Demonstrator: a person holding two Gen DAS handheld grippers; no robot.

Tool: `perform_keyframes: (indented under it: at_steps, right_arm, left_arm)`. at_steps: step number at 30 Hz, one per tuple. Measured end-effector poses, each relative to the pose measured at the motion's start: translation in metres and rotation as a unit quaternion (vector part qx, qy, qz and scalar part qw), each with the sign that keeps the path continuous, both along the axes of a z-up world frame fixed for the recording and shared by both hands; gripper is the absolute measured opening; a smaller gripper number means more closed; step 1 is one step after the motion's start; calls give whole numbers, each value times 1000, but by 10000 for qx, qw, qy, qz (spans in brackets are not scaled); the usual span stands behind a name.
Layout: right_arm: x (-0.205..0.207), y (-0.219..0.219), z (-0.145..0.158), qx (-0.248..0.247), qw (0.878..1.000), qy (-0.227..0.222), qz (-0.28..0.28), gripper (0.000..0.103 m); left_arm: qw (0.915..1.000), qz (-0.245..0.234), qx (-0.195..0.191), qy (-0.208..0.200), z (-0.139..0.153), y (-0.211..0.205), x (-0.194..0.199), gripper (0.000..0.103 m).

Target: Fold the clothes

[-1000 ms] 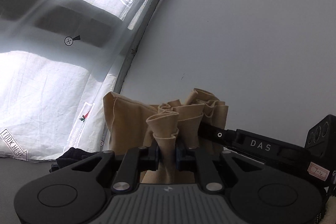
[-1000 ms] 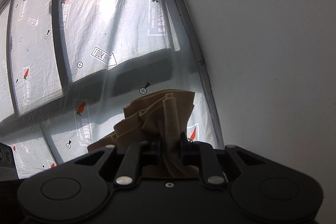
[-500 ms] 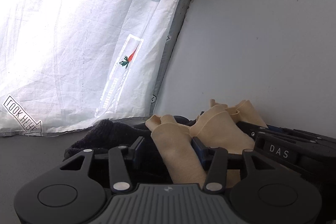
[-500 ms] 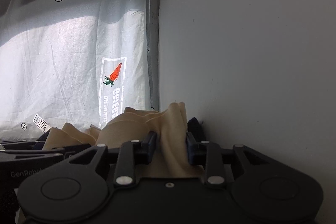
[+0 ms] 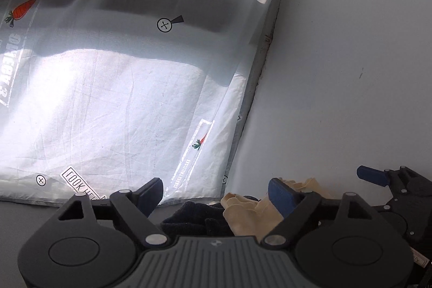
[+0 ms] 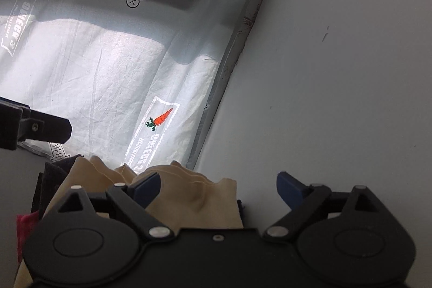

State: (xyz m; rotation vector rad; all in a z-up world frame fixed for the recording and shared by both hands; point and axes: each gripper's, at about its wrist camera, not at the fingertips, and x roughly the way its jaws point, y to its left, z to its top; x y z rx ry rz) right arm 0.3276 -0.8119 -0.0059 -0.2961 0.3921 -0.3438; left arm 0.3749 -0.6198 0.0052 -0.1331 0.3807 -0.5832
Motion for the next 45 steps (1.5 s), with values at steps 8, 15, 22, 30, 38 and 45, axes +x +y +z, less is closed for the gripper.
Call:
perform_keyframes:
  at_steps: [8, 15, 22, 30, 38, 45]
  right_arm:
    - [-61, 61, 40, 616, 9946, -580, 595, 102]
    - [-118, 141, 45, 1059, 9818, -964, 1250, 103]
    - [-158, 233, 47, 1841, 9633, -1096, 1620, 103]
    - [-213, 380, 45, 1903, 9649, -1265, 1294, 103]
    - [-274, 530, 37, 2026, 9724, -780, 858, 103]
    - [-322, 608, 37, 2160, 9731, -200, 770, 103]
  left_arm:
    - [9949, 789, -6, -626, 36, 98, -97, 103]
    - [9812, 1811, 69, -669, 38, 177, -172, 103]
    - [9721, 2247, 468, -474, 45, 271, -225, 103]
    - [9614, 2335, 1294, -670, 35, 404, -264, 103]
    - [9727, 2080, 1003, -233, 20, 539, -305, 103]
    - [9738, 1966, 1018, 518, 15, 614, -341, 103]
